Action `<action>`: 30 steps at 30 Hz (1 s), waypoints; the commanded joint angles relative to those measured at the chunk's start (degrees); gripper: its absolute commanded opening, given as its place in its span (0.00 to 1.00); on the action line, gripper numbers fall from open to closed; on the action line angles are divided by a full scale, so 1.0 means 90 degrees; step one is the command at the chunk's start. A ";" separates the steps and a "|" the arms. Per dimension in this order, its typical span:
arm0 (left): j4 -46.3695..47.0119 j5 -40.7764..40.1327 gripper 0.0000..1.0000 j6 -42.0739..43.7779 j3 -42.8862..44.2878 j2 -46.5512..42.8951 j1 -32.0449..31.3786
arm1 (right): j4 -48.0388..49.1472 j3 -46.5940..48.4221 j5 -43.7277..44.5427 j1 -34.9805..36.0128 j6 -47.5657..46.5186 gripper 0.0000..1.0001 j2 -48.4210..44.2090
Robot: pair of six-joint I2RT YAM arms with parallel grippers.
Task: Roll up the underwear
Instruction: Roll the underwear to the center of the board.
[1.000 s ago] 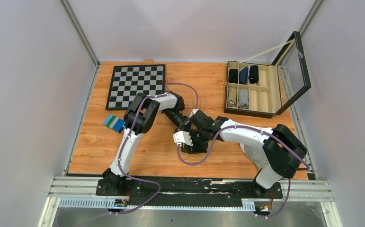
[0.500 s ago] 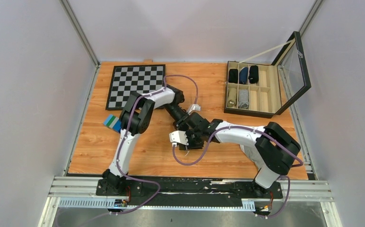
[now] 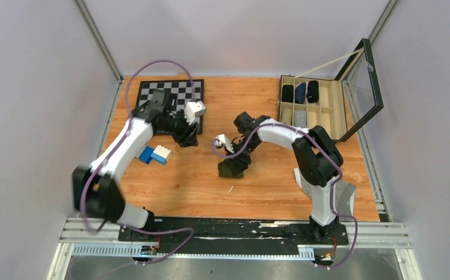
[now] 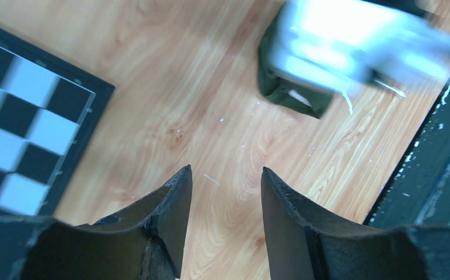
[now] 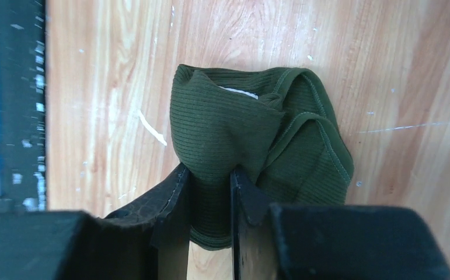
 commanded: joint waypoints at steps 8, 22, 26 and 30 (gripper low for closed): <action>0.2240 -0.2028 0.66 0.2933 -0.2963 -0.3925 -0.2925 | -0.4370 0.2182 -0.2188 -0.1064 -0.0945 0.09 0.3038; 0.3209 -0.2190 0.60 0.2230 -0.2289 -0.0816 -0.3965 | -0.4127 0.2322 -0.2170 -0.1173 -0.0698 0.10 0.3255; 0.3392 -0.1855 0.59 0.1918 -0.2265 -0.0502 -0.4081 | -0.4126 0.2308 -0.2177 -0.1175 -0.0686 0.10 0.3256; 0.3441 -0.1890 0.59 0.1878 -0.2169 -0.0138 -0.4238 | -0.4117 0.2299 -0.2175 -0.1175 -0.0679 0.11 0.3256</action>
